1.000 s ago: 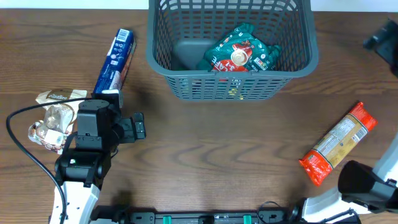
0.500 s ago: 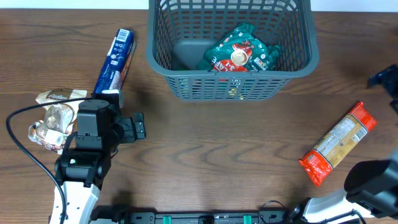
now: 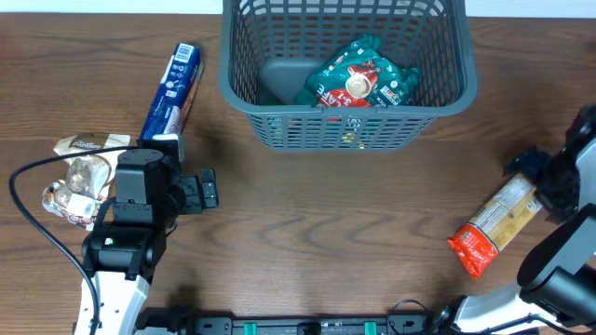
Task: Pack container
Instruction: 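Grasp the orange spaghetti pack with the right gripper and lift it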
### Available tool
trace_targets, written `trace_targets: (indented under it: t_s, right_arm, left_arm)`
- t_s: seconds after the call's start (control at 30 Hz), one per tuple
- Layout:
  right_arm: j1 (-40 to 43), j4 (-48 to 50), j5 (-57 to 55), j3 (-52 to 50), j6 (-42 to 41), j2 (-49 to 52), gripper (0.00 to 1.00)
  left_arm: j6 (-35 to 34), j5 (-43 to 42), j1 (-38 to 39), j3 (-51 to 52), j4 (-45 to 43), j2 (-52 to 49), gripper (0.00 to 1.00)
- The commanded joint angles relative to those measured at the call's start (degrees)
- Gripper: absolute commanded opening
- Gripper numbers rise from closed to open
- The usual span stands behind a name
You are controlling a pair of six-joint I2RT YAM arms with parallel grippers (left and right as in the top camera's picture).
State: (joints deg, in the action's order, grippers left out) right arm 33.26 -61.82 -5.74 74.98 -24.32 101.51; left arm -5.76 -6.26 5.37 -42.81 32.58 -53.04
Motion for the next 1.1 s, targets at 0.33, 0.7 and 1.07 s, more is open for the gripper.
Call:
trace_targets:
  t_s: [0.33,0.7,1.07]
  right_arm:
    - [0.42,20.37,-0.15,-18.43,1.27,-0.26,0.99]
    - [0.42,26.38,0.15,-23.47,1.25,-0.26,0.60]
    - [0.20,25.59,11.32,-17.81,1.27,-2.12,0.01]
  left_arm:
    - [0.74,-0.59,0.07,-1.25,-0.04,-0.07,0.99]
    - [0.74,-0.59,0.09,-1.25,-0.04,-0.07,0.99]
    - [0.74,-0.61,0.09,-1.25,-0.04,-0.07,0.99]
